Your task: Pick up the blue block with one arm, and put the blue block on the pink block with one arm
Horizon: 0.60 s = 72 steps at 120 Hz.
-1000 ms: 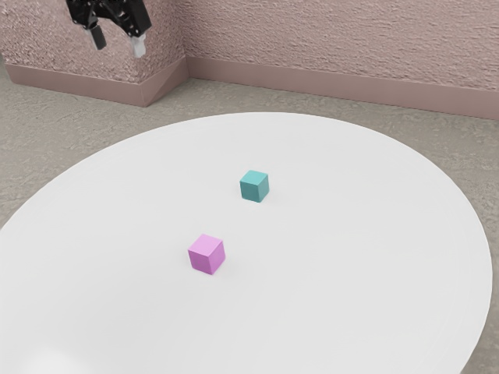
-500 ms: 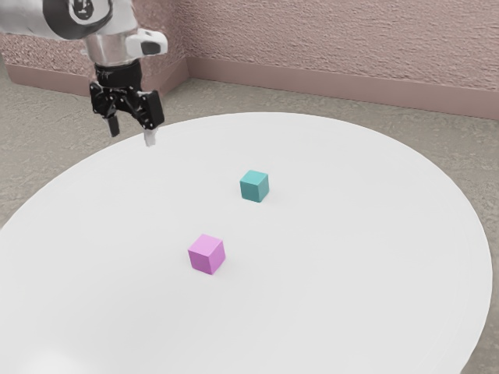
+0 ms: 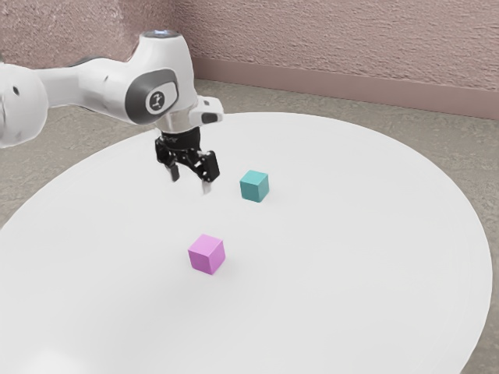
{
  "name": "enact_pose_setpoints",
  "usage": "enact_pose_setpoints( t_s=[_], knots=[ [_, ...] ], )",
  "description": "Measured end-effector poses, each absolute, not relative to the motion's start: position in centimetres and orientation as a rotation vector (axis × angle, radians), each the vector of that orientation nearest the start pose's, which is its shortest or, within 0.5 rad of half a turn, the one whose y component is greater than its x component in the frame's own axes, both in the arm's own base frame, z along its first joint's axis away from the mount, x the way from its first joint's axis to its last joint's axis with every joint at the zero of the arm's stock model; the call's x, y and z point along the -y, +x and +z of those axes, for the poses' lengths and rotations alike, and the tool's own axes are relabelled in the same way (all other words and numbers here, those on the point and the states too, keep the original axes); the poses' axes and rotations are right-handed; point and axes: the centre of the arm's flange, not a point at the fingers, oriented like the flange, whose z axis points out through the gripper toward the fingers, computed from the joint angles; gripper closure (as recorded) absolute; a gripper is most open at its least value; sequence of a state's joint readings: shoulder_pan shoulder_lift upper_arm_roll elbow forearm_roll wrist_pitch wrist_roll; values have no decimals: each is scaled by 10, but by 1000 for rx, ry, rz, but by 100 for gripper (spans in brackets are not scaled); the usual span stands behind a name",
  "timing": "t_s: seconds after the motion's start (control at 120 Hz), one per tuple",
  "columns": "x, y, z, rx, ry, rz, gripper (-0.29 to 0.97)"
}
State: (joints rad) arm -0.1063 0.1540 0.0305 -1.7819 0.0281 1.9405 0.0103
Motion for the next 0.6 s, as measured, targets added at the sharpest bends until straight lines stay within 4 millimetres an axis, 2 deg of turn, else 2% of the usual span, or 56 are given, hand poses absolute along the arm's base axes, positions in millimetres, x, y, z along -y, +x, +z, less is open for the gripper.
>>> enact_pose_setpoints(
  t_s=[0.05, 0.142, 0.2, 0.25, 0.3, 0.367, 0.425, 0.5, 0.6],
  knots=[
    [52, 629, 465, -161, -3107, -59, 0],
    [61, 662, 480, -173, -3105, -171, 0],
    [61, 675, 488, -168, -3104, -223, 0],
    [59, 681, 486, -153, -3114, -237, 0],
    [62, 692, 471, -149, -3126, -223, 0],
    [68, 717, 476, -152, -3129, -292, 0],
    [66, 732, 486, -141, -3129, -352, 0],
    [53, 747, 489, -108, -3126, -397, 0],
    [47, 770, 478, -92, -3123, -443, 0]
  ],
)
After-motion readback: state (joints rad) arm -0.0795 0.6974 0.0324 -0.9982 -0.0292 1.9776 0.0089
